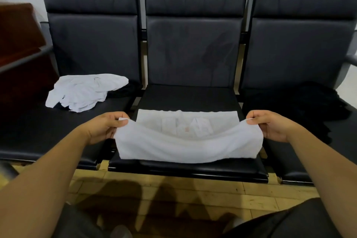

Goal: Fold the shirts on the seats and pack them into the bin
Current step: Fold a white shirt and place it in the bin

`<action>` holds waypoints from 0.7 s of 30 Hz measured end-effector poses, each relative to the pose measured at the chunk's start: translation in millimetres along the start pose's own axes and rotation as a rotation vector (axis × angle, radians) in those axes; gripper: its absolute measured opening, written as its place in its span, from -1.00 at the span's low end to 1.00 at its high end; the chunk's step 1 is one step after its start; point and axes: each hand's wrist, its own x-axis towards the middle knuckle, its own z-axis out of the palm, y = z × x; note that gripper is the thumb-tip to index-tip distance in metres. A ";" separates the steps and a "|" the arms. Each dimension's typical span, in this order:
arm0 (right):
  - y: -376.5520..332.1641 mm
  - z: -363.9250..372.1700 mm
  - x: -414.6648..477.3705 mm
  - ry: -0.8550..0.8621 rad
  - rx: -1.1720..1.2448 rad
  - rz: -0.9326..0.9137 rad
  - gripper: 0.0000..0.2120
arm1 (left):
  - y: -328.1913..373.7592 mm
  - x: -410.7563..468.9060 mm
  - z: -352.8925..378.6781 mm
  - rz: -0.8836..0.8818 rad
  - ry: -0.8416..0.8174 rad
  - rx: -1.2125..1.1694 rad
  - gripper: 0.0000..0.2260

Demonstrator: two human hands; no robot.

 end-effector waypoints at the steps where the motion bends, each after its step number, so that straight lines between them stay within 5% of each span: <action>1: 1.3 -0.5 0.8 0.019 -0.007 -0.005 -0.94 | -1.7 0.8 0.2 0.006 0.005 0.008 -0.50; 3: 3.1 -1.4 5.0 0.093 -0.011 -0.029 -0.93 | -3.1 4.6 1.8 0.027 0.077 0.031 -0.55; 6: 4.8 0.2 16.3 0.228 0.015 -0.068 -0.89 | 0.0 15.4 7.0 0.093 0.210 0.023 -0.90; 21: 14.7 -10.2 130.5 0.591 -0.225 -0.012 -0.94 | -23.4 121.6 4.7 0.043 0.722 0.195 -0.88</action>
